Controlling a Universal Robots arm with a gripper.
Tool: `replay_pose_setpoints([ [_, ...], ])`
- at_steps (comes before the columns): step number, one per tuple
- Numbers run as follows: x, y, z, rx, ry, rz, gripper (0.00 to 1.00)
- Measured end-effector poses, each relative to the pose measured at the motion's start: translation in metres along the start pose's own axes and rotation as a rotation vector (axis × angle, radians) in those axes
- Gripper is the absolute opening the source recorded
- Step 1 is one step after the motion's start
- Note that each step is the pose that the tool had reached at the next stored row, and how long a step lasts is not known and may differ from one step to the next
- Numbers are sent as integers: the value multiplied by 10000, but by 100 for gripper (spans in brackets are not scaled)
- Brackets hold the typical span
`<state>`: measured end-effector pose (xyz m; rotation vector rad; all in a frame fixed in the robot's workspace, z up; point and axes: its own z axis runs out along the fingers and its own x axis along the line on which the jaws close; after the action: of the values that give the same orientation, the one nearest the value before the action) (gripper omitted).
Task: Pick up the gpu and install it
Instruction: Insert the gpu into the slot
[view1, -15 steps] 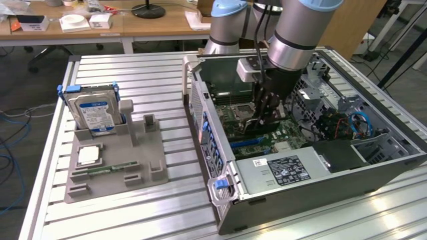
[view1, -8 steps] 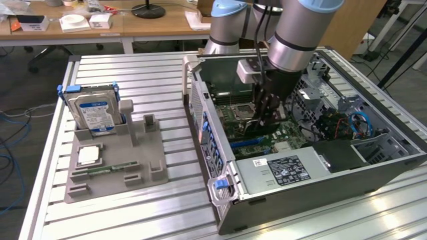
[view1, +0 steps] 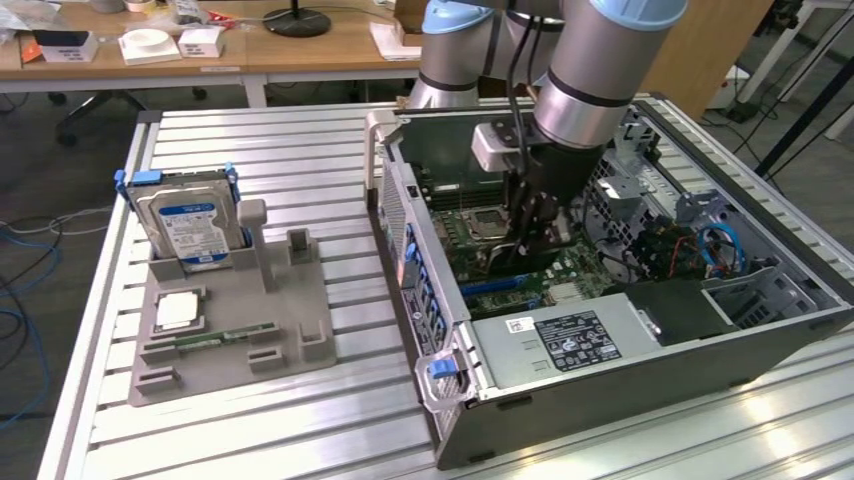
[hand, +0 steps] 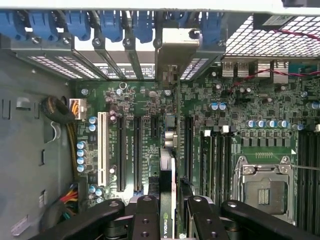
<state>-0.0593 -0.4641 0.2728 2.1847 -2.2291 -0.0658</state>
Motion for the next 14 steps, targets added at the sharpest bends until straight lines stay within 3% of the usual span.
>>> replay_pose_setpoints([
  [14,2,22,138,1,0,0,27],
])
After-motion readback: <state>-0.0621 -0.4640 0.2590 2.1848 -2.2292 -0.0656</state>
